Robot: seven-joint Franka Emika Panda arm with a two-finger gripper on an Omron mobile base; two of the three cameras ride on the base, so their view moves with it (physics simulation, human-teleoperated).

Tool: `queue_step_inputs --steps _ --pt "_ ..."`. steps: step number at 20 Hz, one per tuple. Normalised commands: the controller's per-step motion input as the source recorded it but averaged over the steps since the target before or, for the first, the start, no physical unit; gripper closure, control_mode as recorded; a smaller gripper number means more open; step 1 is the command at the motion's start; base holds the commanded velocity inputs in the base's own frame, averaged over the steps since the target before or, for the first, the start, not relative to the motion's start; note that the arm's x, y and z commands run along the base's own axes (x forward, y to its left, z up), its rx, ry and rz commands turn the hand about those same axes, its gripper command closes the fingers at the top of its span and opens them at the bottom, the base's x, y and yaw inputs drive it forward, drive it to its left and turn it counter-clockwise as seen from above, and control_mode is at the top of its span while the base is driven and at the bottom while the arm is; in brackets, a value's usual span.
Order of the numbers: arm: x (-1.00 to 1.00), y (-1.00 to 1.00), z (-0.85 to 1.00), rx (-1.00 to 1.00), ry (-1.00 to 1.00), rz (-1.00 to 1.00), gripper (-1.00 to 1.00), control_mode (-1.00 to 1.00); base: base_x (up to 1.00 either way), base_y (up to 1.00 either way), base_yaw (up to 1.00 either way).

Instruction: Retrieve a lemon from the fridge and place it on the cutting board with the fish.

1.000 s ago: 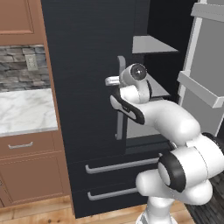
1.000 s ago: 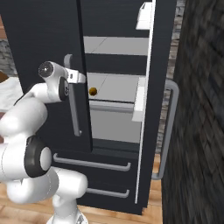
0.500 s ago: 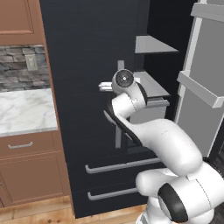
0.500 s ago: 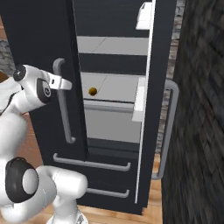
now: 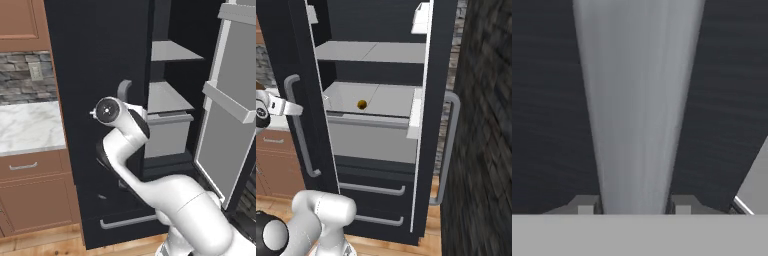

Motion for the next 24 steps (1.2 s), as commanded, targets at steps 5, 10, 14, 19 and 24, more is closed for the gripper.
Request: queue_step_inputs --steps 5,10,14,19,24 --pt "-0.17 0.32 0.00 -0.02 0.03 -0.12 -1.00 -1.00 0.00 0.00 0.00" --pt "-0.51 0.37 0.10 -0.05 0.08 -0.23 -1.00 -1.00 0.00 0.00 0.00" --pt "-0.97 0.05 0.29 0.00 0.11 -0.27 -1.00 -1.00 0.00 0.00 0.00" --pt "-1.00 -0.68 0.32 0.12 0.00 -0.13 -1.00 -1.00 0.00 0.00 0.00" --pt "-0.61 -1.00 0.08 0.44 -0.03 -0.04 -1.00 -1.00 0.00 0.00 0.00"
